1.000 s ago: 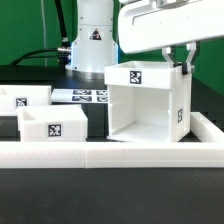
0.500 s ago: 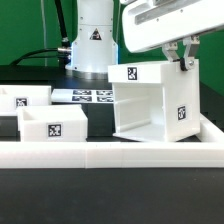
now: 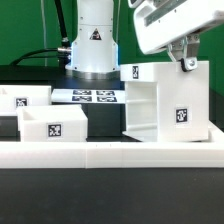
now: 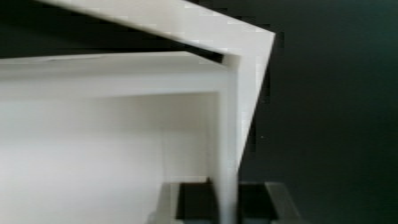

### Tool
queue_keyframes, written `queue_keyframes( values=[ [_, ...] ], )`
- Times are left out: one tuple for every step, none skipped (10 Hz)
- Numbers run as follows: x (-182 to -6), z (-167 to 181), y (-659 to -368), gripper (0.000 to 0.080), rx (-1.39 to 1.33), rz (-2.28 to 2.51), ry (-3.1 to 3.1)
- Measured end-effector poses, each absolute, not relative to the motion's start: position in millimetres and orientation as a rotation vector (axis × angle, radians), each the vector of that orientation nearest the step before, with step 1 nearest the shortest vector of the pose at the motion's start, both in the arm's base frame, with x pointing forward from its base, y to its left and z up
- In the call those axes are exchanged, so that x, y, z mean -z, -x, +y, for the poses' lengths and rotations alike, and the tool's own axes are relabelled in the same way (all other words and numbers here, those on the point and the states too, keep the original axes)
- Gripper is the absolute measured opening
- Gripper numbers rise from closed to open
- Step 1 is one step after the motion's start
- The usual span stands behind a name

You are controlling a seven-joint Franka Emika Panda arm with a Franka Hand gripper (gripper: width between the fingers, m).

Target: Assemble drawer

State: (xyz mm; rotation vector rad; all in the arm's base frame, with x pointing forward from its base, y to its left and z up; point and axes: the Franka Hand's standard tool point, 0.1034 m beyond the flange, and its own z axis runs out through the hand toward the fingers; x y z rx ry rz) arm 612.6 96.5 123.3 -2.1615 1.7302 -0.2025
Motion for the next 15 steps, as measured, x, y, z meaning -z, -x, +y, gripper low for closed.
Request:
queue_keyframes(
  values=[
    [-123.7,99.4,-619.8,0.0045,0.189,1.783,2.102],
    [-121.3,101.5,-622.8,0.0045,0.168,1.782,2.107],
    [-119.2,101.7,-625.4,0.0048,0.156,1.785,2.108],
    [-117.8,101.8,-627.0,0.0048,0.141,1.788,2.110],
    [-116.0,102.1,-629.1,0.0049,0.127,1.789,2.113],
    [-115.6,102.2,-629.9,0.0049,0.120,1.789,2.115],
    [-115.7,102.2,-629.8,0.0064,0.121,1.788,2.116],
    [-115.1,102.4,-629.6,0.0064,0.122,1.785,2.119],
    [-115.0,102.5,-629.5,0.0273,0.122,1.784,2.120],
    [-114.9,102.7,-629.5,0.0454,0.122,1.781,2.122],
    [-115.1,102.4,-629.6,0.0454,0.125,1.770,2.132],
    [-117.2,100.7,-630.3,0.0576,0.138,1.733,2.161],
    [-123.7,99.7,-630.5,0.0633,0.156,1.691,2.188],
    [-128.6,98.8,-628.4,0.0633,0.173,1.636,2.230],
    [-136.2,96.2,-625.6,0.0646,0.193,1.549,2.293]
  ],
)
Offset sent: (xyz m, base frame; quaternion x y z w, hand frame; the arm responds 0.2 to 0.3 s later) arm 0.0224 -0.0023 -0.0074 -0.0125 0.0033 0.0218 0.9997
